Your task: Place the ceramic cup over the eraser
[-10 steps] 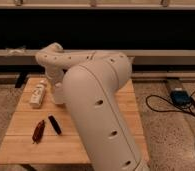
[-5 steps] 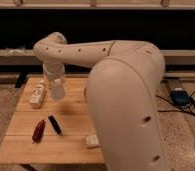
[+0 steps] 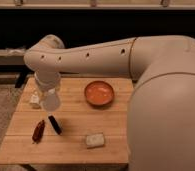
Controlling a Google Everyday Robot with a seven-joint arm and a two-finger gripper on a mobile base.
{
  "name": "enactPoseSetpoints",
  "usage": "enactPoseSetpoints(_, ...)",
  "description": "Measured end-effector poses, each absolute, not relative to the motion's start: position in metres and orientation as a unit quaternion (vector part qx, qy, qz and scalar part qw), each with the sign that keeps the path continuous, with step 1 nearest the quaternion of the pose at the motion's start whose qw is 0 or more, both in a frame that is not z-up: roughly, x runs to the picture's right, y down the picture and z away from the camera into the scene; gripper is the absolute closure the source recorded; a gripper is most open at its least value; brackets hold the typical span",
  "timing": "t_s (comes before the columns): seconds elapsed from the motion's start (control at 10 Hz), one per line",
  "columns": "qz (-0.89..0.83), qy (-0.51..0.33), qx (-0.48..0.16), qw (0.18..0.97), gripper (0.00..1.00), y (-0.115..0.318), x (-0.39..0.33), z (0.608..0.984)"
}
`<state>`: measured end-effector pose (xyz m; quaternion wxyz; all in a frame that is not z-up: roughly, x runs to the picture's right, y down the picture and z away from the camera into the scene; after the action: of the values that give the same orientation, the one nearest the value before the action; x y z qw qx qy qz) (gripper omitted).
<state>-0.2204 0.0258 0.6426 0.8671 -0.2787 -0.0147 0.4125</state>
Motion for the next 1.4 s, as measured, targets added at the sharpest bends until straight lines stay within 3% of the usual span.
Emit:
enactPoseSetpoints(0.5, 0.397, -0.006, -0.301, 0.867, 1.0, 0.065, -0.224, 0.626)
enactPoseSetpoints(1.4, 0.428, 0.031, -0.296, 0.854, 1.0, 0.104, -0.216, 0.67)
